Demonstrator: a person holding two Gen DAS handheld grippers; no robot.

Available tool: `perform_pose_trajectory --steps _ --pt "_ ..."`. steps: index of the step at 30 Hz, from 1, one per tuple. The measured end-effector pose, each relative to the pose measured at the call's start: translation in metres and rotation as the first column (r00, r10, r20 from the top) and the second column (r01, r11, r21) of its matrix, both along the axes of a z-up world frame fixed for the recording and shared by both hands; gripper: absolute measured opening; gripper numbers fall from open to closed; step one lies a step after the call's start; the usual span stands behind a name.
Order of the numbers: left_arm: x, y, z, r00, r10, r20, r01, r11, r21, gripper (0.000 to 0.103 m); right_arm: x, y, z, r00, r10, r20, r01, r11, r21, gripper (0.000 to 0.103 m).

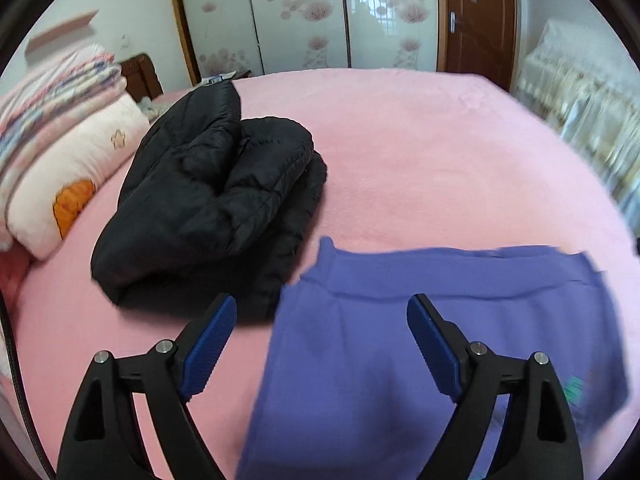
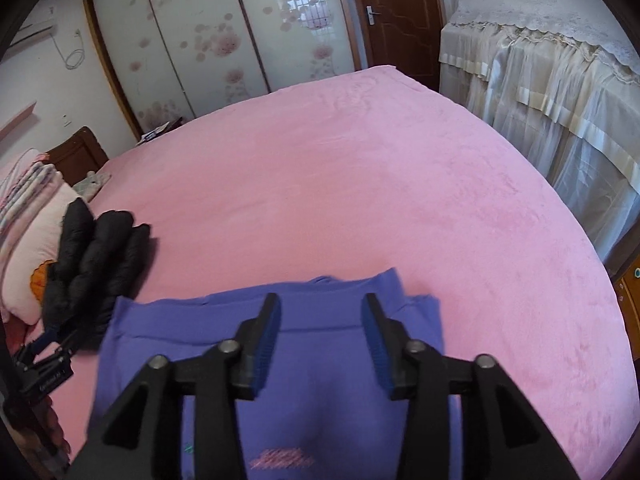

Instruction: Fold large clothes

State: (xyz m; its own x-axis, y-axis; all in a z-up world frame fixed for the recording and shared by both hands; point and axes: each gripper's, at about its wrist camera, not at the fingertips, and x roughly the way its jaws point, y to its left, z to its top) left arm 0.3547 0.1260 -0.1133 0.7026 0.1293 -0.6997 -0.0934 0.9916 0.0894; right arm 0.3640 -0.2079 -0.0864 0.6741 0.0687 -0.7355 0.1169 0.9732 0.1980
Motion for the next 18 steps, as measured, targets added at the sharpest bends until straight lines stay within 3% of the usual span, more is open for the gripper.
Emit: perform_pose_trajectory --steps 6,11,14,18 --pt "-0.067 0.018 0.016 0.997 0.083 -0.011 -0.083 0.975 -0.207 0.087 -0.054 0.048 0.030 0.977 0.063 0.204 -0.075 0.996 0.054 0.046" --pt "-0.115 0.028 0.012 0.984 0.177 0.010 -0.166 0.940 -0.298 0.090 -0.071 0.088 0.027 0.975 0.158 0.154 -0.149 0.987 -0.066 0.046" --pt "-0.134 0.032 -0.003 0.982 0.190 0.018 -0.175 0.933 -0.315 0.090 -0.093 0.107 0.019 0.962 0.178 0.207 -0.148 0.977 -0.155 0.046" --pt "-0.145 0.043 -0.036 0.978 0.210 -0.003 -0.198 0.913 -0.357 0.090 -0.111 0.116 0.005 0.949 0.183 0.257 -0.147 0.977 -0.152 0.046"
